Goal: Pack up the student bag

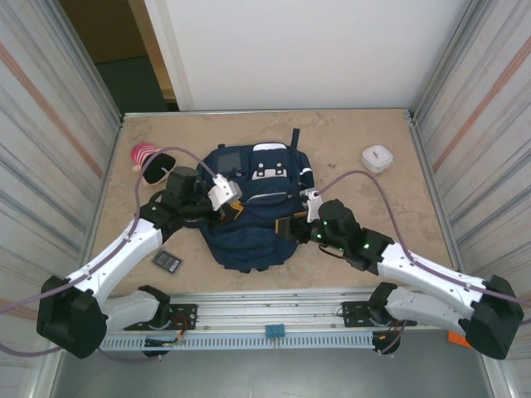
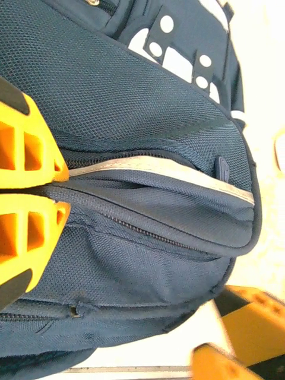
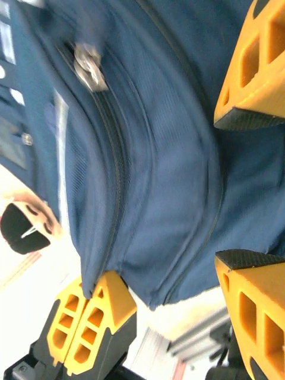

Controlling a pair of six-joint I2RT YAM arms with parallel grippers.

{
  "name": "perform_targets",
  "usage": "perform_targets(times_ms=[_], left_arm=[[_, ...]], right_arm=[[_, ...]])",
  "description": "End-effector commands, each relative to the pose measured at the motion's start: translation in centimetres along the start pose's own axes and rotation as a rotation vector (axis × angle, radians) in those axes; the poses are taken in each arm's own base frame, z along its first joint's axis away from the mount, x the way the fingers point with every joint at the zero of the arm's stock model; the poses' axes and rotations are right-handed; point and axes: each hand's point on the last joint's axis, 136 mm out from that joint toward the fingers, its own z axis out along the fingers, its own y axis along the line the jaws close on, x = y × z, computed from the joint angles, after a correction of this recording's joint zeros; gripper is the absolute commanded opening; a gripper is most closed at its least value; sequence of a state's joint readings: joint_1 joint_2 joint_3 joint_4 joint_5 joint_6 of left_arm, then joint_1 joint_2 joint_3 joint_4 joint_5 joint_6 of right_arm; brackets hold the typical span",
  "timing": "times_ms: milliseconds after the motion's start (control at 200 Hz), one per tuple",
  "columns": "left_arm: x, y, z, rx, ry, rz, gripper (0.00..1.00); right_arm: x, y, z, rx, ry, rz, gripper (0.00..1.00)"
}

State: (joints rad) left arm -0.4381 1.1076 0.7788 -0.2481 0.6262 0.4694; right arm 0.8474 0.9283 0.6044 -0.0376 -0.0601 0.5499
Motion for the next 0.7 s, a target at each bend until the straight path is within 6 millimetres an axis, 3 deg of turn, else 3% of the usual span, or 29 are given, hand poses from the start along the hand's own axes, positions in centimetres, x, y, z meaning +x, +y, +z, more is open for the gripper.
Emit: perform_targets(times_ms=[0,70,271,416,697], left_arm=[[-4.9,-2.8,-2.2,0.131,-0.242,0.207,0.00],[-4.7,-2.9,-2.1,0.137,-0.254,0.206,0.00],[-4.3,-4.2,-2.5,0.203,-0.307,0.231,0.00],[-4.0,-4.1,-2.8,0.196,-0.321,0.267,0.00],[-4.1,-4.1,-3.2,0.209,-0.318,0.295,0.00]], right_arm=[[-0.9,-0.9,-1.9,0.039,0.048,-0.273,0.65],[-1.3,-1.6,-2.5,0.044,0.073,-0.373,0.74],[-1.4,-2.0,-3.7,-0.140,0.139,-0.618,0.76],[-1.9,-3.0,-3.7,-0.269,0.126,-0.655,0.77],[0.1,-5.6,0.1,-0.366,0.266,-0.703,0.75]])
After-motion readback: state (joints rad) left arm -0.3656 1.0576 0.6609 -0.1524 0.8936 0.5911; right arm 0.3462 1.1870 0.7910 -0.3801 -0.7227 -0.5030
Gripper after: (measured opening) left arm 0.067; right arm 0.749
